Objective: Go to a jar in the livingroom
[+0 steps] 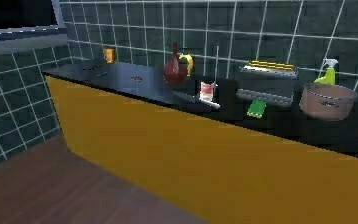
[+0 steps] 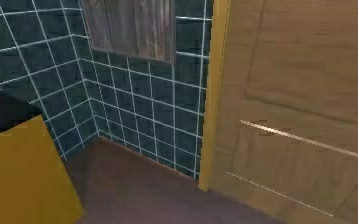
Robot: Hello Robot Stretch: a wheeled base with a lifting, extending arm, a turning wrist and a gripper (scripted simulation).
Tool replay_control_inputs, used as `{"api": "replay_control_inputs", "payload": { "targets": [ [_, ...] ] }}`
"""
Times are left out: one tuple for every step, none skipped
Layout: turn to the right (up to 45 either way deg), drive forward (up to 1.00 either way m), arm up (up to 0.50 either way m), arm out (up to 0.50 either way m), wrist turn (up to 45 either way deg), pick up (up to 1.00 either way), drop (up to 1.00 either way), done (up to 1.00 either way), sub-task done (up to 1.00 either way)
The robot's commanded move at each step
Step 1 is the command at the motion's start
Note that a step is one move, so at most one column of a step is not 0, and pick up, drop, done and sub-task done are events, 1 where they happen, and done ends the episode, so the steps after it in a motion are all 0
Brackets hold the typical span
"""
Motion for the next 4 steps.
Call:
{"api": "replay_control_inputs", "payload": {
  "targets": [
    [-45.0, 0.0, 0.0, 0.0, 0.0, 0.0, 0.0, 0.0, 0.0],
    [-15.0, 0.0, 0.0, 0.0, 0.0, 0.0, 0.0, 0.0, 0.0],
    [0.0, 1.0, 0.0, 0.0, 0.0, 0.0, 0.0, 0.0, 0.0],
    [0.0, 1.0, 0.0, 0.0, 0.0, 0.0, 0.0, 0.0, 0.0]
  ]
}}
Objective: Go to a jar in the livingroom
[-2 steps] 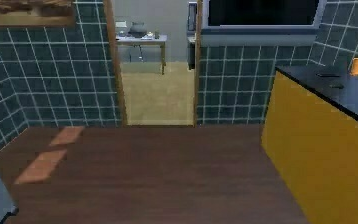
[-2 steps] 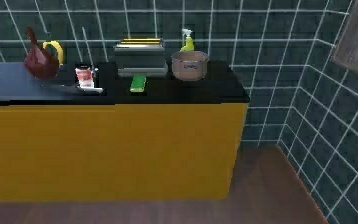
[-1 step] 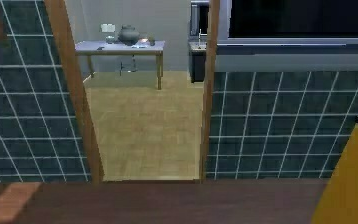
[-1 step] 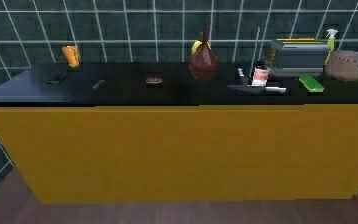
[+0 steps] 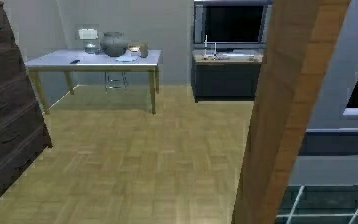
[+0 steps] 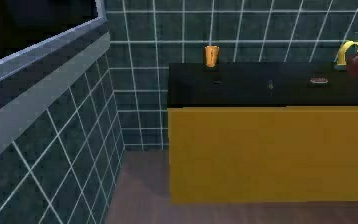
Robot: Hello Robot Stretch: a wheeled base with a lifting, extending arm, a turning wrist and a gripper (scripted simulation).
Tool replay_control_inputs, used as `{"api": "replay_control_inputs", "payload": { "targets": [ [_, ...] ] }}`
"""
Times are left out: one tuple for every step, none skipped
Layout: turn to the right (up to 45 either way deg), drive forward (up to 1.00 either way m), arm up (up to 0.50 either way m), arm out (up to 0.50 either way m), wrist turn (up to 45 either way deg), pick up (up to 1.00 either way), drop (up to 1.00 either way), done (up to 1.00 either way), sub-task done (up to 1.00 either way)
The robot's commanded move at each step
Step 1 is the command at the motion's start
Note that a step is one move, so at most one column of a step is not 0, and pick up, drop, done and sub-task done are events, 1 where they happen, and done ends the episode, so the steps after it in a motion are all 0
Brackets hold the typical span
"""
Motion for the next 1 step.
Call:
{"api": "replay_control_inputs", "payload": {
  "targets": [
    [-6.0, 0.0, 0.0, 0.0, 0.0, 0.0, 0.0, 0.0, 0.0]
  ]
}}
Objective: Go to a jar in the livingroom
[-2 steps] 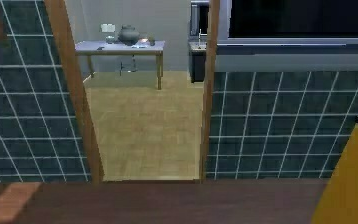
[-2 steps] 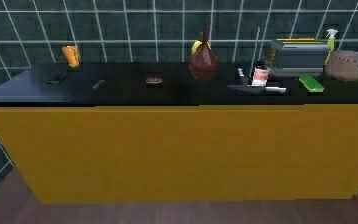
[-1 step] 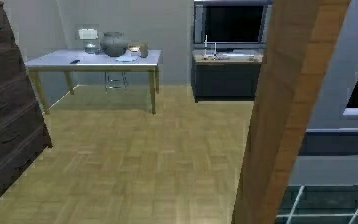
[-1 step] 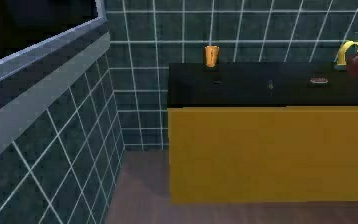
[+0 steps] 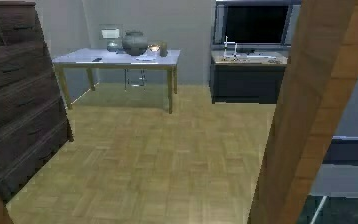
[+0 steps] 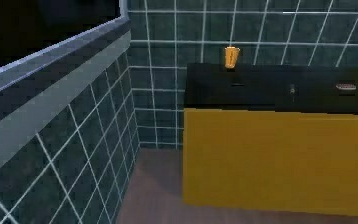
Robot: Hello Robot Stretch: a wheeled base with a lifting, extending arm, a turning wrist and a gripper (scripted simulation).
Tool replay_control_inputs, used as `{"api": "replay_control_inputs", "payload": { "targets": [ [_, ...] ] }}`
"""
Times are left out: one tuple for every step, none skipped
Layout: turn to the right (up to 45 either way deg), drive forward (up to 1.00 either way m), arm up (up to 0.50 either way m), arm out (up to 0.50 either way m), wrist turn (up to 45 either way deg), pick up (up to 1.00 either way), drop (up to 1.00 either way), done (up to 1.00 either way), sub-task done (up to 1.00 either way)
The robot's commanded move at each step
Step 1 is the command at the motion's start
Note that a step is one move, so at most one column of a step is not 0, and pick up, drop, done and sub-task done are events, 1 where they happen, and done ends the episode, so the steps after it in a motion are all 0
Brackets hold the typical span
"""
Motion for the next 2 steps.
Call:
{"api": "replay_control_inputs", "payload": {
  "targets": [
    [0.0, 0.4, 0.0, 0.0, 0.0, 0.0, 0.0, 0.0, 0.0],
    [3.0, 0.0, 0.0, 0.0, 0.0, 0.0, 0.0, 0.0, 0.0]
  ]
}}
